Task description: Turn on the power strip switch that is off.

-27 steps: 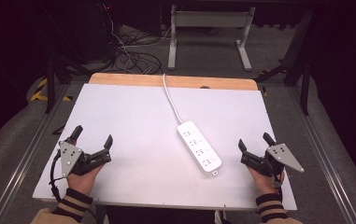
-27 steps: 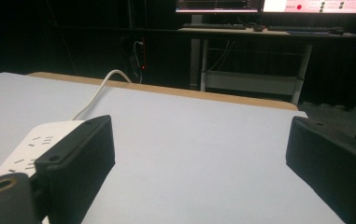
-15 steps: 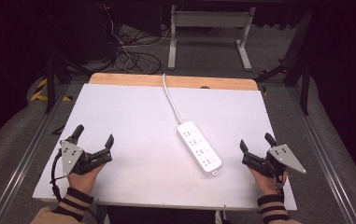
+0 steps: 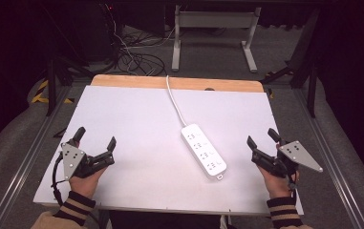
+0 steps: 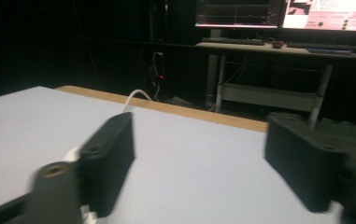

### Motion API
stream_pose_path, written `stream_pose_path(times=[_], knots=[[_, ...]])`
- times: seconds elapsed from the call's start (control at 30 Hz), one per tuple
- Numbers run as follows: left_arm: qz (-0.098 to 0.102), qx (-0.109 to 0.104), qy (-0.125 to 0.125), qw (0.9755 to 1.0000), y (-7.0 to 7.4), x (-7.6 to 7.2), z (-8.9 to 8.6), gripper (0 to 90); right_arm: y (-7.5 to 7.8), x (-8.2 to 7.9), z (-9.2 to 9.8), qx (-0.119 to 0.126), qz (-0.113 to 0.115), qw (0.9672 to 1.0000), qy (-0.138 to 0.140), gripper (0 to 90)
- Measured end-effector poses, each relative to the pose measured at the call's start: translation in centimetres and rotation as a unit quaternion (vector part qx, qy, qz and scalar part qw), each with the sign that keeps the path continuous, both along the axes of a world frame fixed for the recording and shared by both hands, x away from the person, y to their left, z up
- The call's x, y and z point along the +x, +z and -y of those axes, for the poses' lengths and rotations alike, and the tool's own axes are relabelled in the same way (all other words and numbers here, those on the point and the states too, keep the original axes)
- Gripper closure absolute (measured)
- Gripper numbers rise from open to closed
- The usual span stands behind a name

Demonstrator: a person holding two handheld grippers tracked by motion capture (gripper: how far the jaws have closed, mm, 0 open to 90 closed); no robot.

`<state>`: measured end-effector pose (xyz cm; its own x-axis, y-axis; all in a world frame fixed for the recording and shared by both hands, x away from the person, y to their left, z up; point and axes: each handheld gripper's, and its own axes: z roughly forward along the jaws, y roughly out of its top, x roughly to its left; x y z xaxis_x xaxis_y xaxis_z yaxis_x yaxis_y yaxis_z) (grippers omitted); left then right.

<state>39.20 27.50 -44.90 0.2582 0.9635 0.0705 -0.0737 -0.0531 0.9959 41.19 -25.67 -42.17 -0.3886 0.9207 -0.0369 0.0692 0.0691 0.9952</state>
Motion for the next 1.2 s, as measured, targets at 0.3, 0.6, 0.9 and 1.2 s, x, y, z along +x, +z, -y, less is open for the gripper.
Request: stream_pose_path(times=[0.3, 0.6, 0.9, 1.2], knots=[[0.014, 0.009, 0.008, 0.9998, 0.6, 0.2, 0.2, 0.5, 3.0, 1.5, 0.3, 0.024, -0.027, 0.9993, 0.001, 90.0], [0.016, 0.014, 0.002, 0.9998, 0.7, 0.5, 0.5, 0.7, 8.2, 3.7, -3.0, -0.013, -0.050, 0.9972, 0.053, 90.0], [0.013, 0.012, 0.003, 0.9998, 0.8, 0.6, 0.2, 0.8, 6.8, 6.8, -8.0, -0.062, -0.122, 0.9858, 0.098, 90.0], [0.011, 0.016, 0.005, 0.9998, 0.7, 0.7, 0.2, 0.9, 5.0, 9.0, -9.5, -0.094, -0.163, 0.9776, 0.094, 90.0]])
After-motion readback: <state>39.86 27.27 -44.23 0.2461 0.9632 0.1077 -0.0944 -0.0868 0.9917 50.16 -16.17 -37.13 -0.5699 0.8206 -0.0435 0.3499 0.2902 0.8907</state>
